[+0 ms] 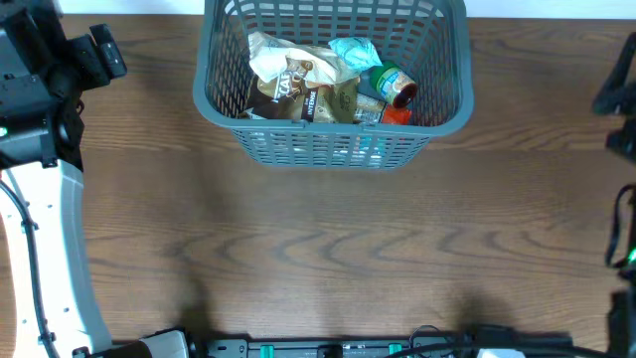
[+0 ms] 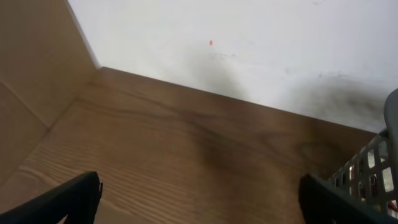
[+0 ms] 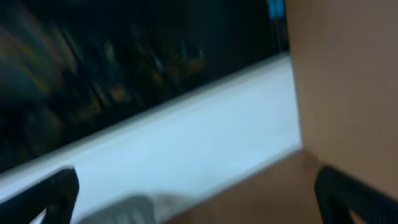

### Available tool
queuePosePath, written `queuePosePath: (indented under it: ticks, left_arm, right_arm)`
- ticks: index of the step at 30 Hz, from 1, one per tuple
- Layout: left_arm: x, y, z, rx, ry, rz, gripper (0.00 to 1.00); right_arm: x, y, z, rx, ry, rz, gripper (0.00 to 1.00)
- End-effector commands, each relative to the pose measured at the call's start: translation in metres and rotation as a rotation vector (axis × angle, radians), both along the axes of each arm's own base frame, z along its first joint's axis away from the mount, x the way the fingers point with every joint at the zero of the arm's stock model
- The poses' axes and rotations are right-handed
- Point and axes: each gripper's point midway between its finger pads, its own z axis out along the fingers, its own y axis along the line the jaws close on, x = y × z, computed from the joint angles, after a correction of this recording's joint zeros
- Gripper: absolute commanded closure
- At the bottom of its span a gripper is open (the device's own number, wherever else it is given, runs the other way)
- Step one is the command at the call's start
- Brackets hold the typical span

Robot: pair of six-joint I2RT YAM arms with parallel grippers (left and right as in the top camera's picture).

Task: Pack container

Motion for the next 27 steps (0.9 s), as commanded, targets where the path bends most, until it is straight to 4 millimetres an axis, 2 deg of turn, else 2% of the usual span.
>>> queuePosePath:
  ticks: [1,6,13,16,27]
  left_arm:
    - [-0.002,0.003,0.010,0.017,-0.017,0.012,0.01]
    - [-0.002,0.003,0.010,0.018,-0.017,0.011,0.01]
    - [-0.002,0.003,0.010,0.018,-0.017,0.011,0.01]
    - [-0.002,0.003,0.010,0.017,-0.017,0.012,0.01]
    - [-0.002,0.003,0.010,0.018,-0.017,0.011,0.01]
  right_arm:
    - [-0.008,0.008,-0.032,0.004,-0.051,0.039,0.01]
    - [-0.019,0.011,-0.072,-0.013,-0.110,0.049,0.01]
    - [-0.018,0.040,-0.124,-0.278,-0.092,0.189,0.01]
    - [-0.019,0.048,-0.152,-0.340,-0.066,0.230,0.01]
    - [-0.025,0.056,-0.233,-0.363,-0.008,0.278,0.01]
